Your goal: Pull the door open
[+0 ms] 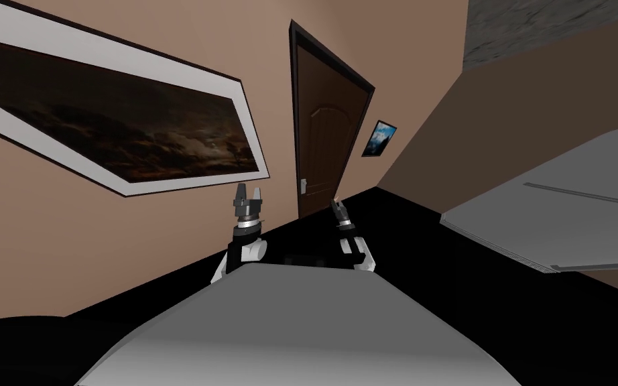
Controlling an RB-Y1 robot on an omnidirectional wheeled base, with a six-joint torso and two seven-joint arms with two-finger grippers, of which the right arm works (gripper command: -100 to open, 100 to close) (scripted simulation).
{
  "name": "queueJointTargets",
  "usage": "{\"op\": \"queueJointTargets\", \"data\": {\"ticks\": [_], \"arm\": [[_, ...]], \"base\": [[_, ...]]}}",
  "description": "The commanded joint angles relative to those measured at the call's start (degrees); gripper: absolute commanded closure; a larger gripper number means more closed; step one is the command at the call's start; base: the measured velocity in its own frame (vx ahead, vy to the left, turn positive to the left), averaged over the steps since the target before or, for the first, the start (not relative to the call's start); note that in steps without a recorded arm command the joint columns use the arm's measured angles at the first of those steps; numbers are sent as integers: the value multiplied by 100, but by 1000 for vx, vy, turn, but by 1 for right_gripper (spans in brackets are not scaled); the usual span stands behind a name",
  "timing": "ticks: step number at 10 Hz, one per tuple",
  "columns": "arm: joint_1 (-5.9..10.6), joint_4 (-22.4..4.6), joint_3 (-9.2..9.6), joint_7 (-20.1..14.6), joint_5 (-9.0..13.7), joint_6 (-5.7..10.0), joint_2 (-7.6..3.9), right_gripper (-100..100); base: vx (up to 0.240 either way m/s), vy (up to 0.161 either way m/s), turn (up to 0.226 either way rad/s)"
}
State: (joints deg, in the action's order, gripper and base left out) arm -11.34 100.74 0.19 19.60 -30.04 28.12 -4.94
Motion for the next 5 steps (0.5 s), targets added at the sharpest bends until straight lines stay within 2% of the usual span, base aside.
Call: {"op": "queueJointTargets", "data": {"ticks": [1,5], "arm": [[100,-179,-3,56,-198,29,0,-100],[342,-638,-6,208,-683,126,26,-100]], "base": [[104,13,-27],[99,19,-28]]}}
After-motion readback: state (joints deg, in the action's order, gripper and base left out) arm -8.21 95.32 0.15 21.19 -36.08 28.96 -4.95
